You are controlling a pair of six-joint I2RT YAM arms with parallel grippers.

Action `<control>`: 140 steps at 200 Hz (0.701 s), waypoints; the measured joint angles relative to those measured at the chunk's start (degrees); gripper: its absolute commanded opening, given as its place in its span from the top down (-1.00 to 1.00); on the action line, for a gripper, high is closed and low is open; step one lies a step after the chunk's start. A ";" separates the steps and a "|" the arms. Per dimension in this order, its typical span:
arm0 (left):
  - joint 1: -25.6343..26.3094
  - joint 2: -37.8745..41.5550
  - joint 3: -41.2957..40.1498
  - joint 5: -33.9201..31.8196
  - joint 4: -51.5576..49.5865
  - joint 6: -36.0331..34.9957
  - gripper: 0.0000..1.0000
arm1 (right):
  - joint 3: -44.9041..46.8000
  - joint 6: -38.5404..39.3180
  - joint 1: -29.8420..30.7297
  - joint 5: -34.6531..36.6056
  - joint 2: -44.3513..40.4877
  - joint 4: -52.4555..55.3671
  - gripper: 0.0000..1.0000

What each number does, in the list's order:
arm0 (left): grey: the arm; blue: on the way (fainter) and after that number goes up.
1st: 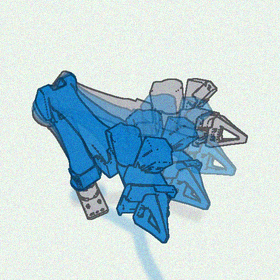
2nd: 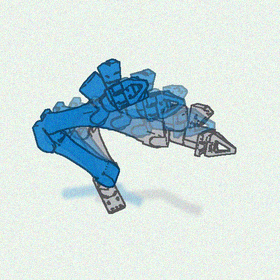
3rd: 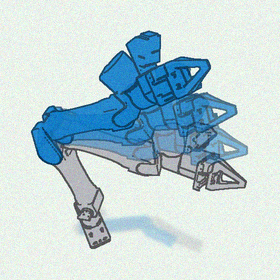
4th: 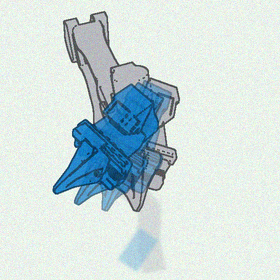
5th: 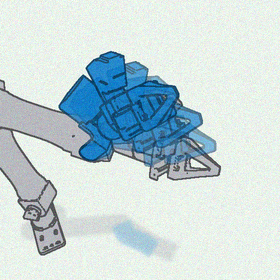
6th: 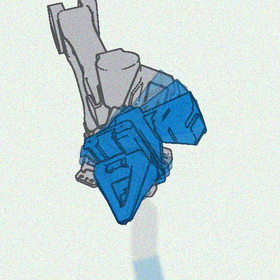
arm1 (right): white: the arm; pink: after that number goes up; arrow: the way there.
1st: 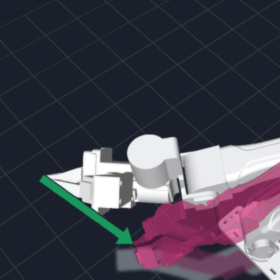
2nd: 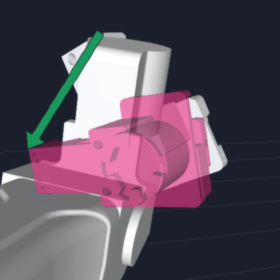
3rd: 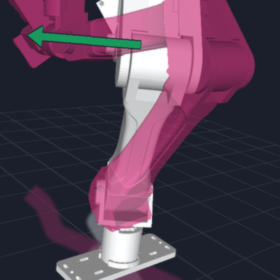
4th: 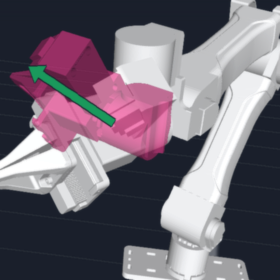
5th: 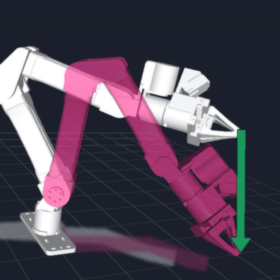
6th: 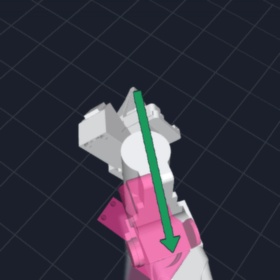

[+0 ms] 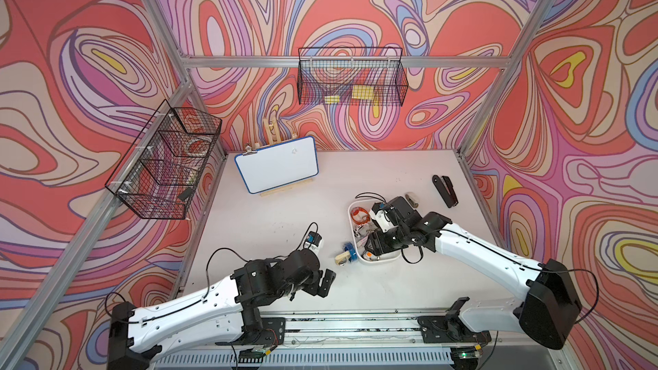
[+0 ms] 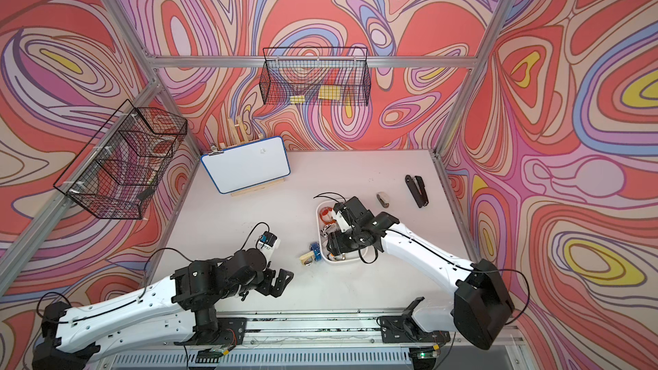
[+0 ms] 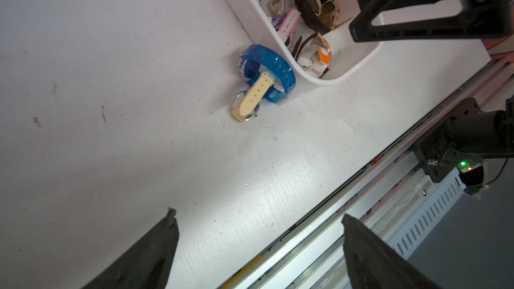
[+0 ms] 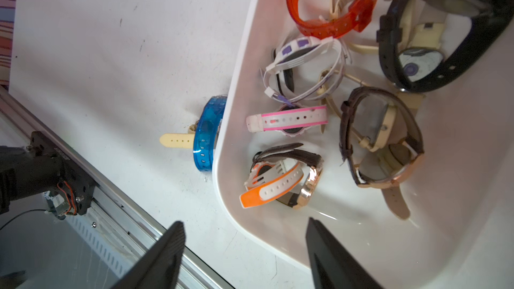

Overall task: Put the watch into the storage box
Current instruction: Place the watch in the storage box, then pick up the watch at the center of the board.

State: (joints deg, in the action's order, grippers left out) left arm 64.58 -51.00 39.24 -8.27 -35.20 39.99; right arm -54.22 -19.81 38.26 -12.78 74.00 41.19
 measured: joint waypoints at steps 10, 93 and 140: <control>0.00 -2.75 0.00 0.52 1.01 -0.63 -0.99 | 0.81 -0.46 0.00 0.02 -1.55 -0.26 -0.84; -3.96 -21.64 2.49 0.59 7.82 -9.35 -0.96 | 6.67 -2.38 0.00 -0.63 -12.70 -0.72 -0.97; -7.69 -28.17 3.08 0.55 15.56 -16.39 -0.73 | 7.89 -4.37 0.00 -1.09 -17.05 -0.81 -0.97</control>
State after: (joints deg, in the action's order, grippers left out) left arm 56.88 -79.18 42.33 -7.73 -19.64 23.59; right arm -46.33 -24.18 38.26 -13.87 56.95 40.38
